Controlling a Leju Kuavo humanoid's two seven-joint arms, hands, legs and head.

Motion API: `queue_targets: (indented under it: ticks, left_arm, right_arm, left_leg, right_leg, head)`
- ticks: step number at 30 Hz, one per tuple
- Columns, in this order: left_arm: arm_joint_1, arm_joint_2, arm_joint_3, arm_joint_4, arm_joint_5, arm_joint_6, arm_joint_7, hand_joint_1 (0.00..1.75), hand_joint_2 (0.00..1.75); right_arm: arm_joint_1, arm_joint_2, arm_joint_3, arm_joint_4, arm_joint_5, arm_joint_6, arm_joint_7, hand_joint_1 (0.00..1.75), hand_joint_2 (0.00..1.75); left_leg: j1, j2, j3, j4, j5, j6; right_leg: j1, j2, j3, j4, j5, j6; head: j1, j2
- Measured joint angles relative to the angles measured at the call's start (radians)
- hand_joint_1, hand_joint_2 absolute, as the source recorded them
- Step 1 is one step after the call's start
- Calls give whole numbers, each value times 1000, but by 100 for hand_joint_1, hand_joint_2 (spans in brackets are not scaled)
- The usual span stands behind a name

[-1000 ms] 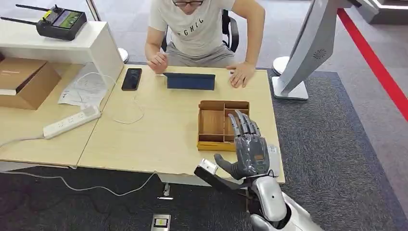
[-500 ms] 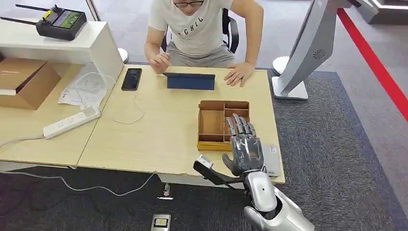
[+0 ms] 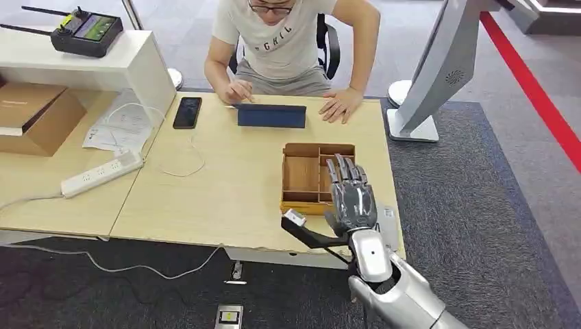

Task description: Pass the card to the sensor for recognition and then transmit it.

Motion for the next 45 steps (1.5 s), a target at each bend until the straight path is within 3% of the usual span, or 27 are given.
queue_targets:
  ticks: [13, 24, 38, 45]
  left_arm:
    - [1, 6, -1, 1, -4, -16, 10, 0, 0]
    - [0, 10, -8, 2, -4, -22, -2, 0, 0]
    - [-1, 10, -18, 2, -3, -9, -6, 0, 0]
    - [-2, 10, -18, 0, -5, 0, -5, 0, 0]
  right_arm:
    - [-32, -30, -1, 75, -13, 24, 18, 0, 175]
    - [-1, -55, -9, 45, -6, 71, 40, 0, 175]
    - [33, -53, -7, -15, -8, 91, 35, 0, 175]
    - [31, -22, 1, 12, -35, 67, 7, 0, 175]
  left_leg:
    - [0, 0, 0, 0, 0, 0]
    - [0, 0, 0, 0, 0, 0]
    - [0, 0, 0, 0, 0, 0]
    - [0, 0, 0, 0, 0, 0]
  right_leg:
    - [0, 0, 0, 0, 0, 0]
    - [0, 0, 0, 0, 0, 0]
    - [0, 0, 0, 0, 0, 0]
    - [0, 0, 0, 0, 0, 0]
  head:
    - [0, 0]
    - [0, 0]
    - [0, 0]
    - [0, 0]
